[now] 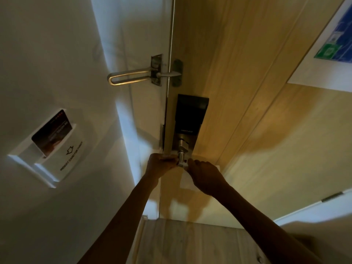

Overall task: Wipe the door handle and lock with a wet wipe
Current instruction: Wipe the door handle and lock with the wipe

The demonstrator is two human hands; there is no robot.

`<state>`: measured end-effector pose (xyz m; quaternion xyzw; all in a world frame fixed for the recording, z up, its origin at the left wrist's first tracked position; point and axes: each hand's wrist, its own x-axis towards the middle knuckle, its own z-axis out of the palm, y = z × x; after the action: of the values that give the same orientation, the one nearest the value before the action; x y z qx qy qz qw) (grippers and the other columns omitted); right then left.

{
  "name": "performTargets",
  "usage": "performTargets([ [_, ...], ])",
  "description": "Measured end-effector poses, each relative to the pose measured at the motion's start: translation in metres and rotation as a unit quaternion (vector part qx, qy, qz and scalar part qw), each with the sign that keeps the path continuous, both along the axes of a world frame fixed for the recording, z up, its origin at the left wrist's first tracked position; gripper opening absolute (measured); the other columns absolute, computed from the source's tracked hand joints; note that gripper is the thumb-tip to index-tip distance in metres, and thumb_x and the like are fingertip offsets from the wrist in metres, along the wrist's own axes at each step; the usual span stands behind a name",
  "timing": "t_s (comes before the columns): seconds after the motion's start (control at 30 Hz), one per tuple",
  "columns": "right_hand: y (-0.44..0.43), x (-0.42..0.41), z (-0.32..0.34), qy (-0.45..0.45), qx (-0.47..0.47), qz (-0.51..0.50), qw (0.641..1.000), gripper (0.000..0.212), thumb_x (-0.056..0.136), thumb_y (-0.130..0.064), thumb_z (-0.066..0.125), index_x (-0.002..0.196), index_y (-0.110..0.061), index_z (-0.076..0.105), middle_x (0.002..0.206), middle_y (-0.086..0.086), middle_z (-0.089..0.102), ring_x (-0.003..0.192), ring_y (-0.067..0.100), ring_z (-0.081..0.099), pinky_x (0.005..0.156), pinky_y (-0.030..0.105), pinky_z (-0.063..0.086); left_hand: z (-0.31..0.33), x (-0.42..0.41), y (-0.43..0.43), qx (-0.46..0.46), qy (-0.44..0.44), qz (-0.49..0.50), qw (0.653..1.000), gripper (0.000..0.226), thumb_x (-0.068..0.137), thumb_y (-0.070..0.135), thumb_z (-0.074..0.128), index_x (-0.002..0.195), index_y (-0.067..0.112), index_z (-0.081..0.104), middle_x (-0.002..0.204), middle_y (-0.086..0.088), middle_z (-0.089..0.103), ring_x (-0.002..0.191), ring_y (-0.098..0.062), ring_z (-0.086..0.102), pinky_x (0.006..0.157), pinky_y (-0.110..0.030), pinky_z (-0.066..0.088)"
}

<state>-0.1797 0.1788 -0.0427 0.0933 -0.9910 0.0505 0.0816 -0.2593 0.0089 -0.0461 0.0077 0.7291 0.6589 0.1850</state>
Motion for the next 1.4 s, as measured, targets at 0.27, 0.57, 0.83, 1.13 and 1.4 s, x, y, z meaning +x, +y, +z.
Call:
performTargets([
  [0.27, -0.007, -0.014, -0.004, 0.012, -0.013, -0.019, 1.0, 0.034, 0.095, -0.044, 0.05, 0.11, -0.014, 0.057, 0.075, 0.004, 0.064, 0.057, 0.016, 0.054, 0.052, 0.022, 0.032, 0.004, -0.003, -0.001, -0.033, 0.022, -0.023, 0.999, 0.023, 0.079, 0.004, 0.077, 0.101, -0.002, 0.075, 0.094, -0.017, 0.076, 0.08, -0.02, 0.072, 0.067, -0.018, 0.057],
  [0.57, -0.018, -0.011, -0.005, 0.029, -0.009, -0.135, 0.99, 0.008, 0.082, -0.02, 0.065, 0.079, -0.012, 0.066, 0.059, 0.005, 0.06, 0.048, 0.021, 0.054, 0.049, 0.023, 0.032, 0.009, -0.005, 0.001, -0.039, 0.042, -0.04, 0.998, 0.022, 0.079, -0.001, 0.075, 0.101, -0.007, 0.074, 0.089, -0.013, 0.074, 0.057, 0.005, 0.069, 0.053, -0.005, 0.05],
  [0.83, -0.005, -0.005, -0.009, 0.026, -0.011, -0.102, 0.994, 0.013, 0.082, -0.016, 0.067, 0.093, -0.012, 0.062, 0.069, 0.003, 0.063, 0.054, 0.017, 0.054, 0.055, 0.023, 0.033, 0.007, -0.003, -0.002, -0.044, 0.061, -0.05, 0.996, 0.021, 0.08, -0.002, 0.074, 0.1, -0.008, 0.073, 0.097, -0.022, 0.075, 0.06, 0.003, 0.07, 0.057, -0.006, 0.052],
  [1.13, -0.006, -0.023, -0.002, -0.069, -0.019, -0.141, 0.987, 0.017, 0.082, -0.03, 0.064, 0.089, -0.014, 0.064, 0.081, 0.003, 0.064, 0.068, 0.017, 0.056, 0.058, 0.024, 0.036, 0.01, -0.004, -0.004, -0.064, 0.06, -0.059, 0.994, 0.02, 0.078, 0.003, 0.078, 0.098, -0.001, 0.076, 0.095, -0.017, 0.076, 0.077, -0.013, 0.071, 0.063, -0.008, 0.054],
  [1.4, -0.034, -0.016, -0.011, 0.04, -0.039, -0.207, 0.977, 0.012, 0.075, -0.016, 0.074, 0.067, -0.012, 0.066, 0.055, 0.003, 0.061, 0.044, 0.013, 0.044, 0.051, 0.021, 0.032, 0.012, -0.003, -0.003, -0.073, 0.058, -0.051, 0.994, 0.026, 0.076, 0.002, 0.079, 0.101, 0.001, 0.076, 0.092, -0.008, 0.074, 0.084, -0.015, 0.07, 0.072, -0.015, 0.053],
])
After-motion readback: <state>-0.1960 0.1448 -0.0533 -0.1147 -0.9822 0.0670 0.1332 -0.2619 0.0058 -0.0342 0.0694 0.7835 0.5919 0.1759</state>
